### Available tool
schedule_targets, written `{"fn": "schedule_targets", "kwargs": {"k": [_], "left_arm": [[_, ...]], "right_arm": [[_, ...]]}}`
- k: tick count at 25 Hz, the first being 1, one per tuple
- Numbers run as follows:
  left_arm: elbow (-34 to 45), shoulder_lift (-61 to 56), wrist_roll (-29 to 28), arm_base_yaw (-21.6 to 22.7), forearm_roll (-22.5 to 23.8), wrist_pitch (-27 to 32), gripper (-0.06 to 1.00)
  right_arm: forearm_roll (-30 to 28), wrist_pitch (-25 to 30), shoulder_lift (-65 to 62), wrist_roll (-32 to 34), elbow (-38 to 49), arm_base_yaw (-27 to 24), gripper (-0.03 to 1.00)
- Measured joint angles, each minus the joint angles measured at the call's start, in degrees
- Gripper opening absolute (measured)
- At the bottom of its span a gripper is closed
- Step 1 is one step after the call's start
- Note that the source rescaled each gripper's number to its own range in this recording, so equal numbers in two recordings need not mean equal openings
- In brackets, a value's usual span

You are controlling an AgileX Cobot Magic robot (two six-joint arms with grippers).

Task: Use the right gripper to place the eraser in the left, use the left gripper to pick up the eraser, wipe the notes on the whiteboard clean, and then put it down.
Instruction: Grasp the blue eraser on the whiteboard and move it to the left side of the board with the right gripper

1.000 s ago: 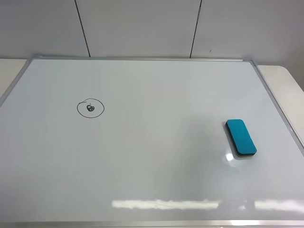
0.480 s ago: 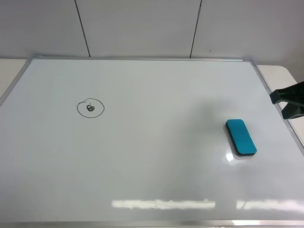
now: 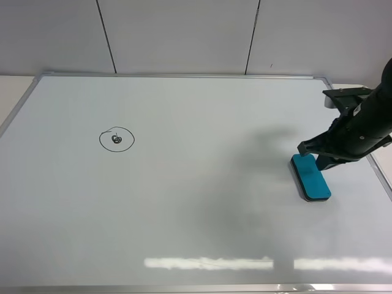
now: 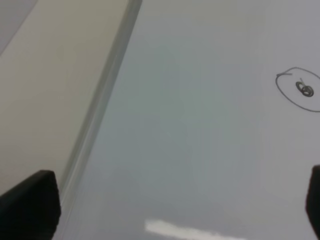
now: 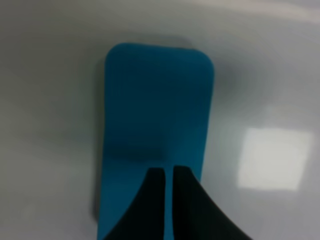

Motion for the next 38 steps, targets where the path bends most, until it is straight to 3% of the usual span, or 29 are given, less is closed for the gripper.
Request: {"fn": "schedule_targets", "kwargs": {"k": [14, 27, 38], "left_arm": [[0.0, 0.0, 0.0, 0.0, 0.0, 0.0, 1.0], [0.0, 0.0, 0.0, 0.0, 0.0, 0.0, 1.0], [0.0, 0.0, 0.0, 0.0, 0.0, 0.0, 1.0]], "right_arm": [[-3.49, -3.37, 3.28, 1.31, 0.07, 1.35, 0.0], [-4.27, -3.63, 4.33, 1.84, 0.07, 1.4, 0.0], [-6.04, -3.66, 7.5, 1.84, -0.41, 4.29, 0.0]]}}
